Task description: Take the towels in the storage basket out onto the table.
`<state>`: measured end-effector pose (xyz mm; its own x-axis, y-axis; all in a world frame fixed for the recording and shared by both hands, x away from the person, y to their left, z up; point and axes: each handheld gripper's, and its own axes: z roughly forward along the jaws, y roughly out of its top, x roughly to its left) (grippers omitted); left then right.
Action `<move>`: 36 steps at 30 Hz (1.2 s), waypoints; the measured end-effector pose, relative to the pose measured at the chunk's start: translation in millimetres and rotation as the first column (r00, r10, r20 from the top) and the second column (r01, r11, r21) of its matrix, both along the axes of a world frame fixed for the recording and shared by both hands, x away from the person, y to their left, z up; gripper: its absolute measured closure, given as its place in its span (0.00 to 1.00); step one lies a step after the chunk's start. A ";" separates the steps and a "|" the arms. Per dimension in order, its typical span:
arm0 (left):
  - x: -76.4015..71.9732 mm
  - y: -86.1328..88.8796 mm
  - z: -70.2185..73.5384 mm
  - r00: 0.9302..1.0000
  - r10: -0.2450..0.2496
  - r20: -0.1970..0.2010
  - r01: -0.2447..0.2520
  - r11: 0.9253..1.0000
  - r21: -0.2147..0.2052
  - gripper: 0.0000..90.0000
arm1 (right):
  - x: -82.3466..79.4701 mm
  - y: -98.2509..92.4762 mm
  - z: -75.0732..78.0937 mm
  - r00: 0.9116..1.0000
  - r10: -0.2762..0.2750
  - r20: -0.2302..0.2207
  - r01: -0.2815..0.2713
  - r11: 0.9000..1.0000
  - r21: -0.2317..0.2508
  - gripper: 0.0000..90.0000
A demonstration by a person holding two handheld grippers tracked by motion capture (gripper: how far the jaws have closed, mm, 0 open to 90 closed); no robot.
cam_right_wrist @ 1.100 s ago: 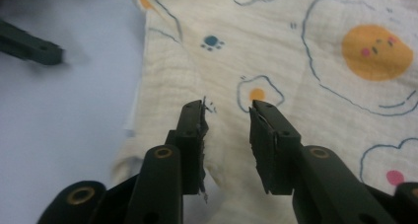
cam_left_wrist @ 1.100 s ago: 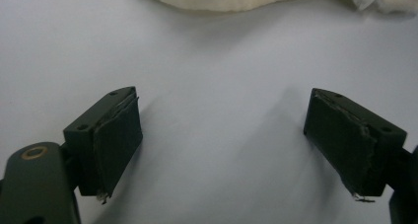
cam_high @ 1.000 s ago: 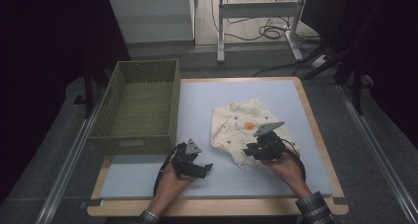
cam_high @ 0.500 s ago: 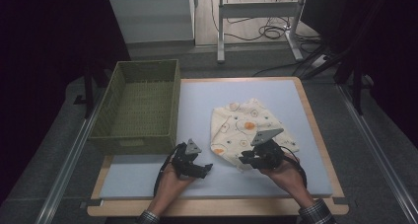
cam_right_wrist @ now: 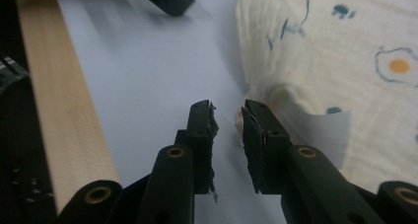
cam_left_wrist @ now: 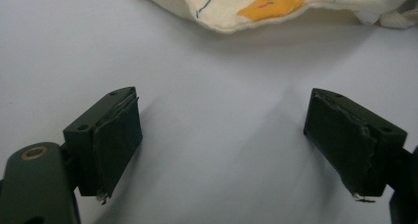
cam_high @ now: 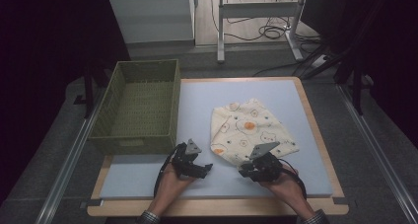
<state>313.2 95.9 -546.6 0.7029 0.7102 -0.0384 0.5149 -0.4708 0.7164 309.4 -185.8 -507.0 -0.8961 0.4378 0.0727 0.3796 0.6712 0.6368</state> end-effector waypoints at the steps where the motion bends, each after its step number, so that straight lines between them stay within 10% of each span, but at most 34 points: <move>1: 0.0 0.0 0.0 1.000 0.000 0.000 0.000 1.000 0.000 0.16 | 0.7 1.5 -4.2 1.000 -0.001 0.005 0.001 1.000 -0.008 0.81; 5: 0.0 0.1 0.0 1.000 0.000 0.000 0.000 1.000 0.000 0.16 | 1.4 4.2 -13.2 0.999 -0.008 0.040 0.009 1.000 -0.018 0.98; 16: -3.3 2.3 1.2 1.000 -0.004 -0.006 0.004 1.000 0.002 0.15 | -22.2 26.8 13.8 0.992 0.126 -0.027 -0.124 0.989 0.086 0.93; 25: -8.3 1.9 14.6 0.999 -0.036 -0.017 0.036 0.999 -0.040 0.35 | 6.8 -23.4 20.4 0.998 -0.059 0.025 0.058 0.997 0.052 0.86; 31: -12.0 -24.5 22.8 0.990 -0.141 -0.027 0.140 0.989 -0.046 0.49 | 33.1 -82.3 17.9 0.970 -0.237 0.048 0.235 0.971 0.034 0.86; 36: -10.0 -42.4 23.2 0.984 -0.171 -0.045 0.169 0.985 -0.042 0.52 | 52.4 -127.1 22.7 0.922 -0.377 0.085 0.377 0.926 0.021 0.86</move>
